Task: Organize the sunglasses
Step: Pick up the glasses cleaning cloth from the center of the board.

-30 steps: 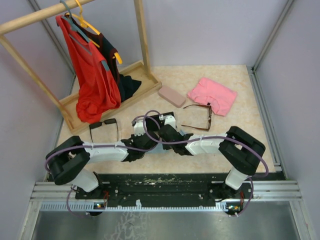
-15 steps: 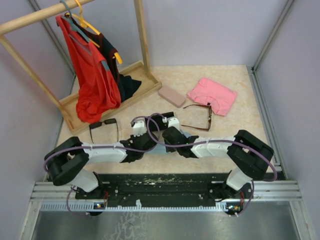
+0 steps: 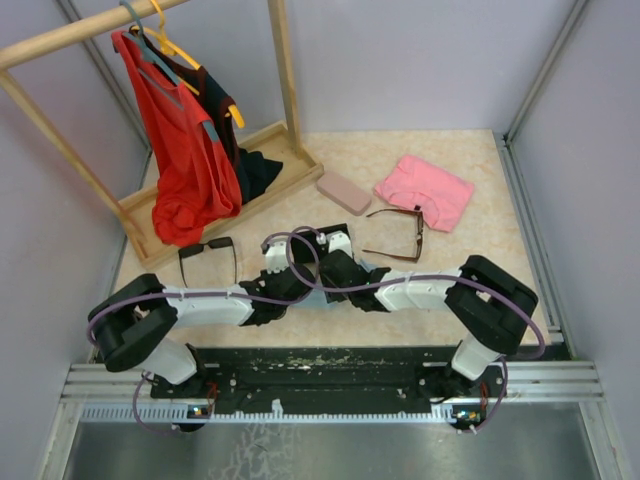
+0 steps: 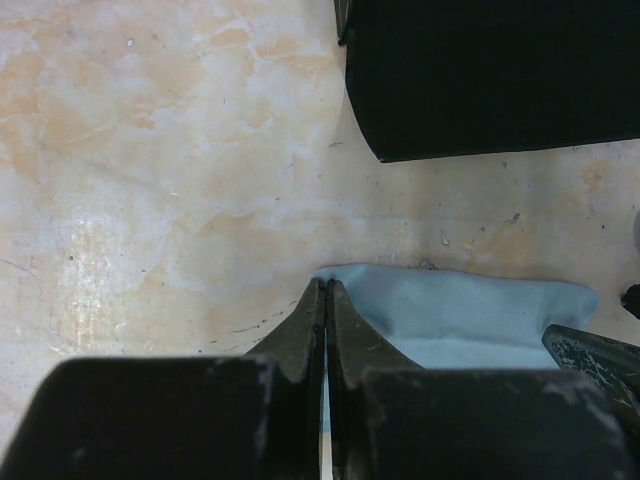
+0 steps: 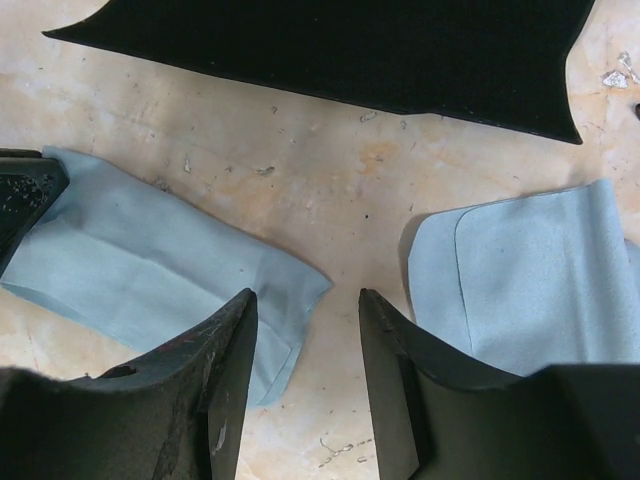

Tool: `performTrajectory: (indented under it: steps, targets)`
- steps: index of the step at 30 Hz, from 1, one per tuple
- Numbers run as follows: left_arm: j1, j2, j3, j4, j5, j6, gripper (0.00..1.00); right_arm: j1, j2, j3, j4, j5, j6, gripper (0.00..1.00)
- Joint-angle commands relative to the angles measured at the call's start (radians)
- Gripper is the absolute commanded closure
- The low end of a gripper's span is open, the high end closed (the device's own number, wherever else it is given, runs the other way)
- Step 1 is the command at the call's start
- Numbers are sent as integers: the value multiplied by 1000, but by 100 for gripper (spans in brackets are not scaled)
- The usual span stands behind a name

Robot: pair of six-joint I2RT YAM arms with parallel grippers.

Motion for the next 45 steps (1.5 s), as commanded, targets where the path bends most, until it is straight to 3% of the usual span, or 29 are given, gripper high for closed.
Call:
performTrajectory:
  steps: [1, 11, 20, 26, 34, 45]
  targets:
    - [-7, 51, -68, -168, 179, -14, 99, 5, 32, 49, -22, -8, -10, 54]
    - [-7, 50, -65, -171, 179, -11, 99, 27, 90, 82, -140, -37, 20, 68]
    - [-7, 45, -71, -171, 176, -14, 99, 28, 114, 74, -148, -71, 44, 80]
    - [-7, 36, -77, -171, 176, -17, 99, 28, 109, 59, -138, -62, 58, 99]
    - [-7, -12, -86, -101, 215, 24, 99, 27, 58, -1, 25, -67, 51, 100]
    - [12, -9, 23, -92, 201, 74, 99, -45, -72, -44, 225, -72, -16, 100]
